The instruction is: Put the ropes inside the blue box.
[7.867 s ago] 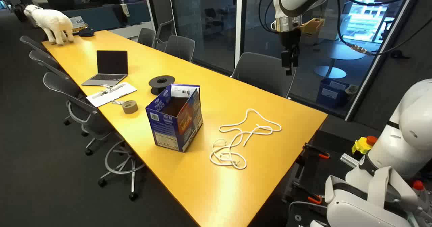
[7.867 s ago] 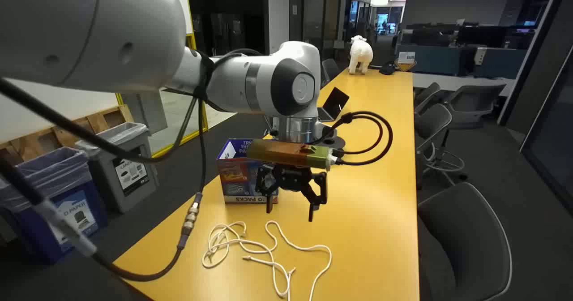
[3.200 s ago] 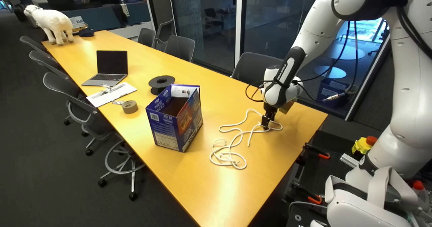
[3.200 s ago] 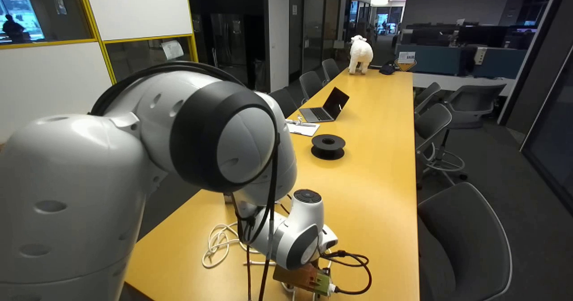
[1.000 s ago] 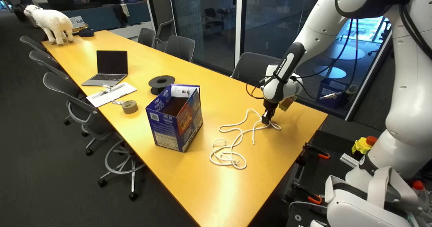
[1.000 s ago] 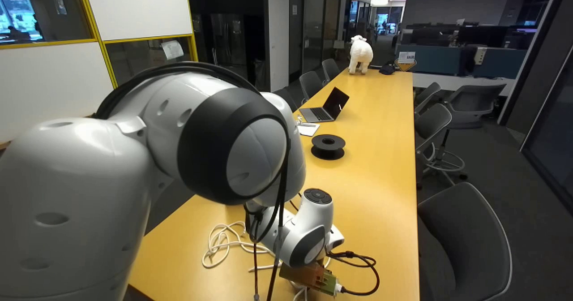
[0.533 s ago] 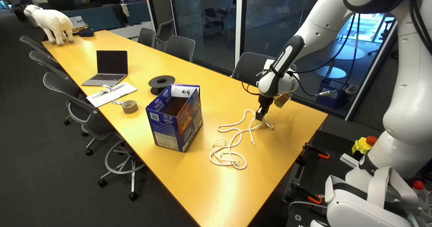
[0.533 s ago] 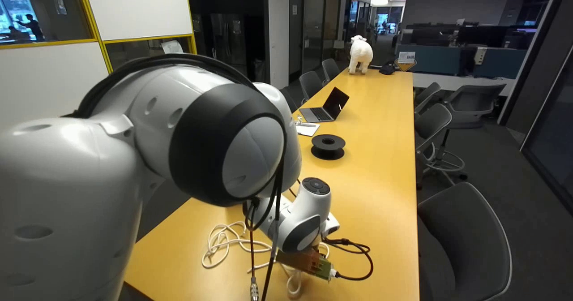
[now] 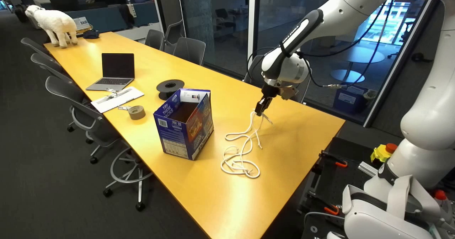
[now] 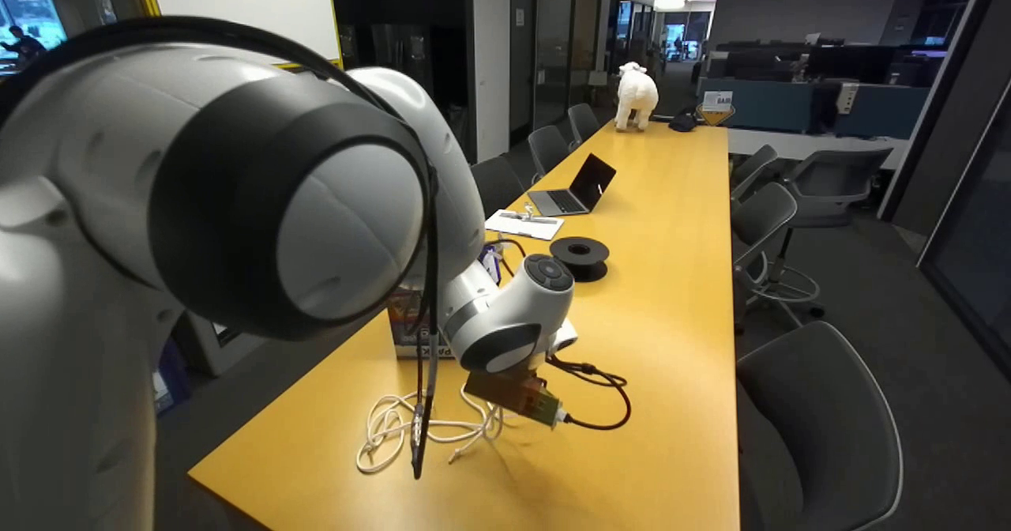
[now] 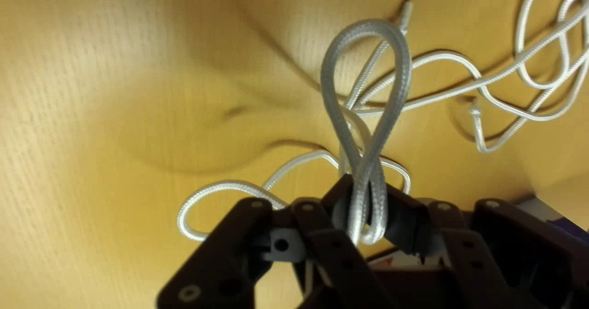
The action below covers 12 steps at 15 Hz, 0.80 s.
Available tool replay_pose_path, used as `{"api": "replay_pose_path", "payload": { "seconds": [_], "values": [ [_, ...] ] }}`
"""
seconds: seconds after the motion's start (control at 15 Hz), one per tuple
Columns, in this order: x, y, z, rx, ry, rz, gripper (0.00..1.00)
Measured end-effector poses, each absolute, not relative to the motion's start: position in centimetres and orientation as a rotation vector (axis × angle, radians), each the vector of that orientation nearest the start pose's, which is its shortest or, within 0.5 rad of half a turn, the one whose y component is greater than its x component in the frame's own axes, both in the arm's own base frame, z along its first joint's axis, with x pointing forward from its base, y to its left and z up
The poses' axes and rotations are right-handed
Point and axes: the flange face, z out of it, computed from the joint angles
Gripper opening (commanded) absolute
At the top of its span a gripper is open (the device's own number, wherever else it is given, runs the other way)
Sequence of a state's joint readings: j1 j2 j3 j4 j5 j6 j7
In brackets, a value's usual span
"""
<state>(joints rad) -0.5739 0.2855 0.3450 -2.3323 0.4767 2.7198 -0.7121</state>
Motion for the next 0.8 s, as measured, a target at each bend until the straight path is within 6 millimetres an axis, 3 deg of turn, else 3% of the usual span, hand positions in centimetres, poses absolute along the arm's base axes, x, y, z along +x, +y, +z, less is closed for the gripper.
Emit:
{"api": "replay_pose_path", "payload": {
  "seconds": [0.27, 0.47, 0.8],
  "values": [
    [54.7, -7.4, 25.7, -2.864, -0.189, -0.396, 0.03],
    [58.0, -3.0, 28.9, -2.837, -0.245, -0.451, 0.03],
    [63.3, 0.2, 35.2, -2.858, -0.189, -0.569, 0.03]
  ]
}}
